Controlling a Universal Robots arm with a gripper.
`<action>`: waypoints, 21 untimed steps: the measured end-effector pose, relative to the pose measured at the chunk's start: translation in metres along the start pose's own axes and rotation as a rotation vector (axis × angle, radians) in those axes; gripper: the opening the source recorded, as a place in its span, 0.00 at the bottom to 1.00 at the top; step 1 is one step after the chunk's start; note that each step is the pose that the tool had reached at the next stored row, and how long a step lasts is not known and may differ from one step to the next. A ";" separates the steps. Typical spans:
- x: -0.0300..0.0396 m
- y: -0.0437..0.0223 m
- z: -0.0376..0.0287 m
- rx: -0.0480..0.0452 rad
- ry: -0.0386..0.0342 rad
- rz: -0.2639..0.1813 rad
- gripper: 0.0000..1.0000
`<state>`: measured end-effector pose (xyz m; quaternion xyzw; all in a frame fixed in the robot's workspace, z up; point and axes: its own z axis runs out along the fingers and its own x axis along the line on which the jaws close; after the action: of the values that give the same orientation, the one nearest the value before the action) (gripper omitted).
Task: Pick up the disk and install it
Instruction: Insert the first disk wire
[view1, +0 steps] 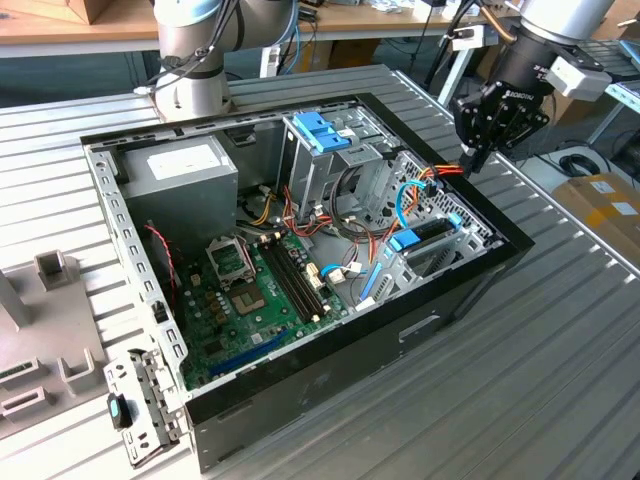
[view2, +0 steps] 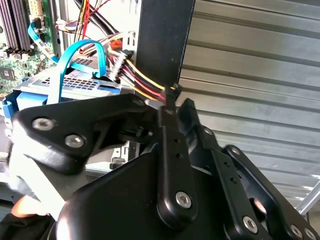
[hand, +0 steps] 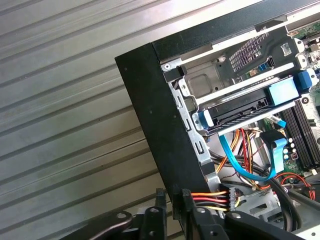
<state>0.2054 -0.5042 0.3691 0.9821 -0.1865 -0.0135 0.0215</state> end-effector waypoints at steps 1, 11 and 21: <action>0.0000 0.0000 0.0000 0.0000 0.0000 0.000 0.23; 0.0000 0.0000 0.0000 0.0000 0.0000 0.000 0.16; -0.0010 0.0003 0.0002 0.0002 -0.0001 0.000 0.16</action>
<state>0.2043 -0.5041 0.3689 0.9821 -0.1864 -0.0135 0.0214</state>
